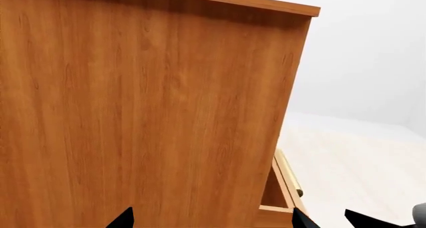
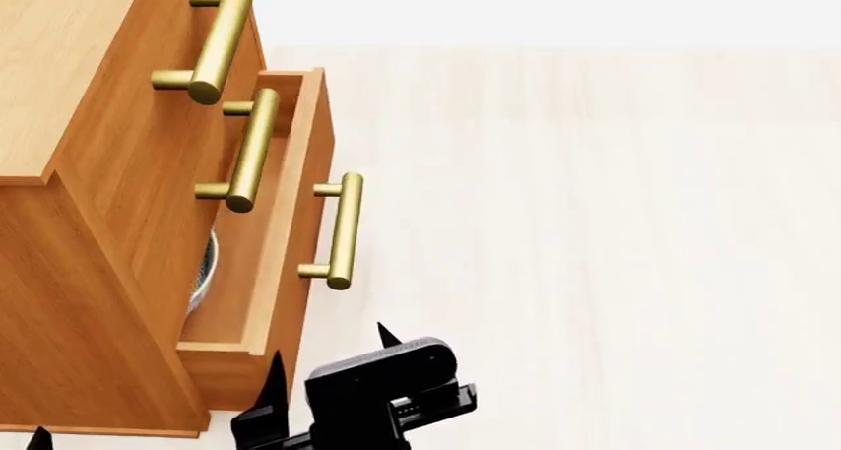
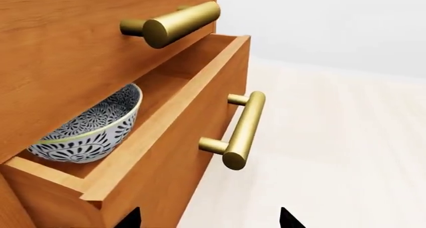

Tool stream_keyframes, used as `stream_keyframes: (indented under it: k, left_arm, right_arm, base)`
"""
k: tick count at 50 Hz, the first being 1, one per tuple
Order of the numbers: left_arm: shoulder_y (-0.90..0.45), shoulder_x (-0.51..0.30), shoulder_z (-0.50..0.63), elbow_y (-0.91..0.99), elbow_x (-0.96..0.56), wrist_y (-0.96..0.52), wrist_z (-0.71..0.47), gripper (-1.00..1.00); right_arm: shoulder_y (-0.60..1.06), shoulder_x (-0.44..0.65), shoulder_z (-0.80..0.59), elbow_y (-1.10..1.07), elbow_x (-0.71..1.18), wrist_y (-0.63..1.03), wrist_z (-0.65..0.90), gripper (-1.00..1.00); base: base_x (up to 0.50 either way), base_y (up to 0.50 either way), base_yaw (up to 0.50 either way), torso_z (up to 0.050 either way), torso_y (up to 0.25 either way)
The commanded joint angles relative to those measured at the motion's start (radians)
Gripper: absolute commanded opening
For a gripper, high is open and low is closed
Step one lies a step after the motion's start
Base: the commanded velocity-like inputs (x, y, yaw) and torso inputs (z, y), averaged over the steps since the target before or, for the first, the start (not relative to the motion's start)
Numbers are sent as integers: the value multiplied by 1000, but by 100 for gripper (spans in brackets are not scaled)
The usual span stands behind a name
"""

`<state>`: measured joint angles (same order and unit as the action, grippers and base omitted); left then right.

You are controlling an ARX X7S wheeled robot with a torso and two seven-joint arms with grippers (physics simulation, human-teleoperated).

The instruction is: Put the bowl in the bottom drawer of the cabinet and close it.

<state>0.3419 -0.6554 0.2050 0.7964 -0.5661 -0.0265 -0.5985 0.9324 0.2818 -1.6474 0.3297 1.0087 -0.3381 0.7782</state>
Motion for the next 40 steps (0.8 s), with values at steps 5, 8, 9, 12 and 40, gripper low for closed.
stream_keyframes:
  k: [5, 8, 9, 12, 40]
  left_arm:
    - [3, -2, -3, -7, -3, 8, 2, 100]
    - [3, -4, -4, -5, -5, 8, 1, 100]
    - [3, -5, -4, -6, -6, 9, 2, 100]
    - [3, -3, -5, -14, -5, 15, 6, 100]
    - [7, -9, -9, -10, -11, 20, 0, 100]
  right_arm:
    - [2, -57, -1, 64, 19, 13, -59, 100]
    - [3, -64, 0, 72, 20, 16, -66, 100]
    - [3, -67, 0, 76, 20, 18, -68, 100]
    - [7, -75, -2, 78, 22, 29, -68, 100]
    - [62, -158, -13, 167, 24, 111, -143, 100]
  base:
    - [0, 0, 0, 0, 0]
    - [0, 0, 0, 0, 0]
    - [0, 0, 0, 0, 0]
    - [0, 0, 0, 0, 0]
    - [0, 0, 0, 0, 0]
